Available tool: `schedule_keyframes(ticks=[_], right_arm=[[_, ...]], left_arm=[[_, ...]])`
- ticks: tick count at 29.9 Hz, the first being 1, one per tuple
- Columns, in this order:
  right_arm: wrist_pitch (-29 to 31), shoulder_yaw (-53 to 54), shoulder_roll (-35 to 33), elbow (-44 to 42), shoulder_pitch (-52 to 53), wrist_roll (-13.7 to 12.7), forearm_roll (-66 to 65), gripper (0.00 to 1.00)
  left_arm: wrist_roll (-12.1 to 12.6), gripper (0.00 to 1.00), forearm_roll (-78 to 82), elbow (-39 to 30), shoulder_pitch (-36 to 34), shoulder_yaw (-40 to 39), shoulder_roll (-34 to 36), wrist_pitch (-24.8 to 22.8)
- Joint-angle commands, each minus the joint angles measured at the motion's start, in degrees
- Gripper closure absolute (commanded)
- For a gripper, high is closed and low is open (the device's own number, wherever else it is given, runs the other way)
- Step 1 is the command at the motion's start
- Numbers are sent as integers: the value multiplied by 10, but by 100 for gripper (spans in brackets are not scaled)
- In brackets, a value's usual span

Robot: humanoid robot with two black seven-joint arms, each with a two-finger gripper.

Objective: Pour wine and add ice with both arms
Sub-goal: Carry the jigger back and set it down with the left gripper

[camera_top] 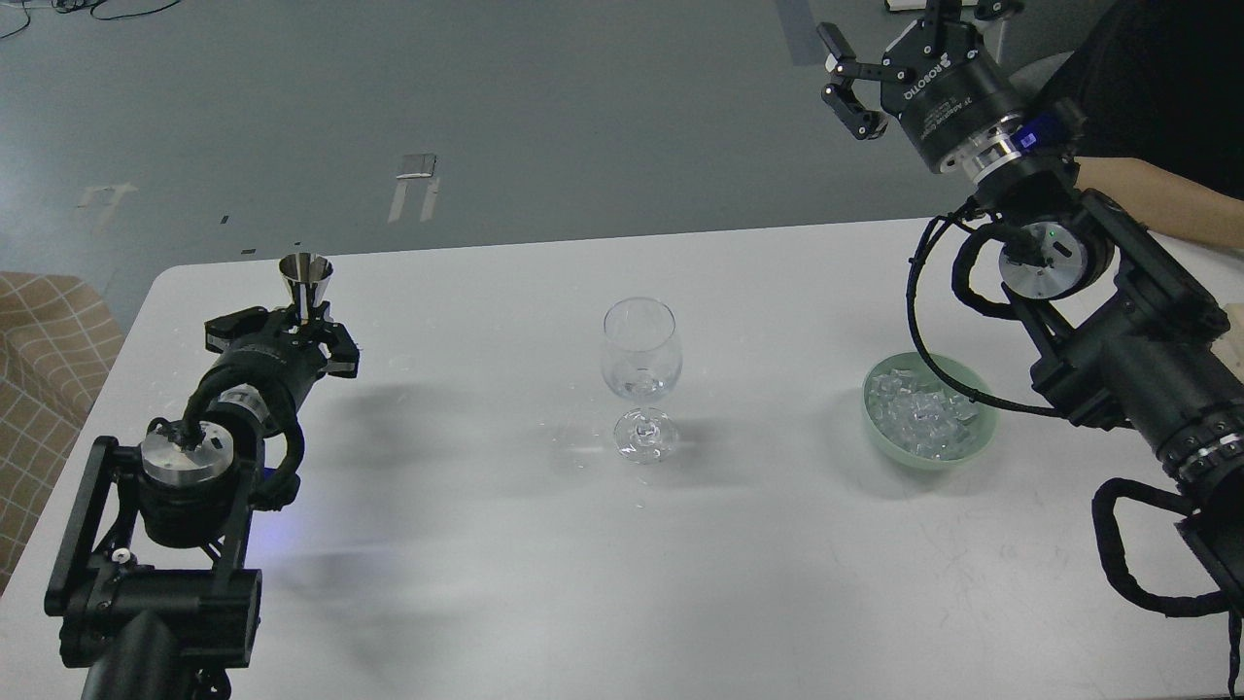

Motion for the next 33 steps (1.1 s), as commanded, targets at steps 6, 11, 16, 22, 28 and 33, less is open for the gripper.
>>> schedule_keyframes(ticks=[6, 11, 16, 22, 28, 33], right_arm=[[0, -1, 0, 0, -1, 0, 0, 0], [0, -1, 0, 0, -3, 0, 0, 0], [0, -1, -1, 0, -7, 0, 0, 0], [0, -1, -1, 0, -9, 0, 0, 0], [0, -1, 0, 0, -9, 0, 0, 0], [0, -1, 0, 0, -9, 0, 0, 0]], left_arm=[[-16, 93, -1, 15, 1, -25, -26, 2], [-15, 87, 0, 38, 1, -26, -27, -19], [-17, 81, 0, 58, 1, -26, -28, -33], [-18, 73, 0, 73, 1, -25, -27, -34], [-19, 65, 0, 74, 0, -24, -27, -35], [-16, 59, 0, 74, 0, -24, -26, -35]])
